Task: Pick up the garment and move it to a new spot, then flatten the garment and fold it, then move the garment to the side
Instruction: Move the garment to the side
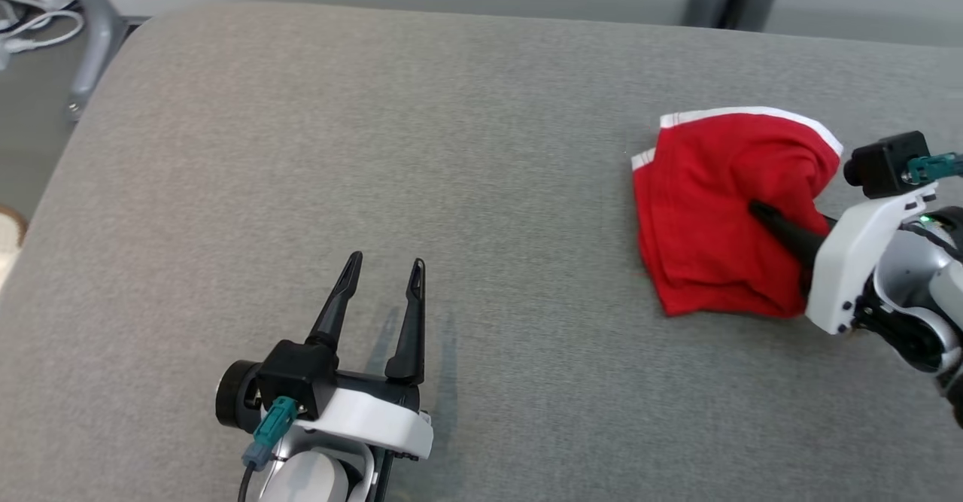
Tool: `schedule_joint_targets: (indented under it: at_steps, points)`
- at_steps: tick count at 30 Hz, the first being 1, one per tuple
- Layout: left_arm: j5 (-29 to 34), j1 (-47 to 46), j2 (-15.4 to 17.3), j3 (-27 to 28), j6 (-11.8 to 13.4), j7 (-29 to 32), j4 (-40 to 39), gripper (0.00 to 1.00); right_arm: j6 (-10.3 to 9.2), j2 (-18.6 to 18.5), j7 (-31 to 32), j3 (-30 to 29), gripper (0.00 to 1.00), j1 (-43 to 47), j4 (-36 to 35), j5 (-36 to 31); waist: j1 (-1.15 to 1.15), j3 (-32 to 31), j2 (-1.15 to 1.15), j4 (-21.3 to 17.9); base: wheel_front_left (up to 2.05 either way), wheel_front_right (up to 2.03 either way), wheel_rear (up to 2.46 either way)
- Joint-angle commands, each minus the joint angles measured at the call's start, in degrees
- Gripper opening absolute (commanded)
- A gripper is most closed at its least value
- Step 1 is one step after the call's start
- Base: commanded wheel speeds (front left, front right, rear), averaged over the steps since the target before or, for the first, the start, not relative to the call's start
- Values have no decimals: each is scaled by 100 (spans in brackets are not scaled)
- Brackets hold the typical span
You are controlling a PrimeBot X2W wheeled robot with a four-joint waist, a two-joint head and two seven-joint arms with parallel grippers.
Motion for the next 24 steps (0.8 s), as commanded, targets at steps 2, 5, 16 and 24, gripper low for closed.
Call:
schedule_joint_targets:
  at_steps: [2, 5, 16, 24]
  points:
    - [41, -77, 19, 24, -29, -4, -16, 100, 0, -230, -39, 161, 0, -96, -168, -61, 0, -14, 0, -261, 0, 0, 0]
    - [89, -225, 19, 11, -77, -5, -43, 100, -1, -874, -99, 574, 0, -341, -650, -289, 0, 124, 0, -563, 0, 0, 0]
    - [358, -1204, 23, -471, -380, -5, 102, 100, -1, -3011, -1041, 1555, 0, -1569, -1377, -1139, 0, 1148, 0, -1832, 0, 0, 0]
    - [477, -1496, 23, -570, -469, -5, 204, 100, -1, -2851, -1612, 1657, 0, -1825, -221, -1199, 0, 1649, 0, -1900, 0, 0, 0]
